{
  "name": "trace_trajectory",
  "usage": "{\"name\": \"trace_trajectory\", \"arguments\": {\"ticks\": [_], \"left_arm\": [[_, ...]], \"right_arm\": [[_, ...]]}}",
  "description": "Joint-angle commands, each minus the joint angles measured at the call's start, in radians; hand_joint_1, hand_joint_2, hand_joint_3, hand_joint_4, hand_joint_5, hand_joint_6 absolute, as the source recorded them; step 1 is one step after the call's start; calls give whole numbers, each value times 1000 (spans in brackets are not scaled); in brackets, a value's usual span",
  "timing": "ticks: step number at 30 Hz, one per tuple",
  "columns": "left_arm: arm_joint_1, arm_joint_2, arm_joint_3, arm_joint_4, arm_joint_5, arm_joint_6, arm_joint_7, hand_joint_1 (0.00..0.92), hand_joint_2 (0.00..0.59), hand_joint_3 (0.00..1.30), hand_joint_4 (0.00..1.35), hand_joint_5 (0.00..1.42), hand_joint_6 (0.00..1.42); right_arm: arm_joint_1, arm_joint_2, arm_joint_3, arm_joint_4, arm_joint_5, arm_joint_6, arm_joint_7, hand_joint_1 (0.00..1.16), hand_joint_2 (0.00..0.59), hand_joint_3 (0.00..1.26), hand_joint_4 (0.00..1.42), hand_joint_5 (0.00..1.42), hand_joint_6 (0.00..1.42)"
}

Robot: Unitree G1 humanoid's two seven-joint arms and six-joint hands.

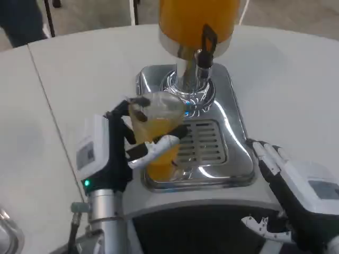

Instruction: Grasp the cup under the faucet to collect the drink, then remove the cup.

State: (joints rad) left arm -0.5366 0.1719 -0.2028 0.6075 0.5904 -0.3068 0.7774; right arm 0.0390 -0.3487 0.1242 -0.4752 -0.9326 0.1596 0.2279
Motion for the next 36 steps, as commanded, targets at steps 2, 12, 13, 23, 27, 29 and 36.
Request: {"name": "trace_trajectory", "arguments": {"ticks": [2,12,13,23,27,29,36], "left_arm": [[30,30,33,-66,-15,-23,-15,580,48,1170,1281,1424,1424],[77,58,63,-119,-17,-19,-41,580,56,1177,1292,1424,1424],[79,61,66,-122,-17,-18,-43,581,56,1177,1293,1424,1424],[106,66,92,-172,-39,-20,-72,581,67,1180,1308,1424,1424],[137,80,110,-222,-43,-23,-96,580,68,1180,1308,1424,1424],[167,92,123,-264,-44,-26,-112,579,68,1180,1308,1424,1424],[234,94,150,-356,-47,-27,-142,579,69,1180,1308,1424,1424]], "right_arm": [[-20,-8,6,21,3,-11,-18,741,362,0,0,0,176],[-35,-12,4,22,0,-5,-18,757,358,0,0,0,176],[-33,-11,5,19,-2,-5,-17,759,358,0,0,0,176],[-27,-21,11,7,-36,-12,-27,767,357,0,0,0,171],[-32,-36,5,11,-55,-25,-50,765,366,0,0,0,134],[-36,-43,-5,20,-41,-27,-45,763,369,0,0,0,132],[-46,-74,-10,15,-38,-53,-47,755,383,0,0,0,115]]}}
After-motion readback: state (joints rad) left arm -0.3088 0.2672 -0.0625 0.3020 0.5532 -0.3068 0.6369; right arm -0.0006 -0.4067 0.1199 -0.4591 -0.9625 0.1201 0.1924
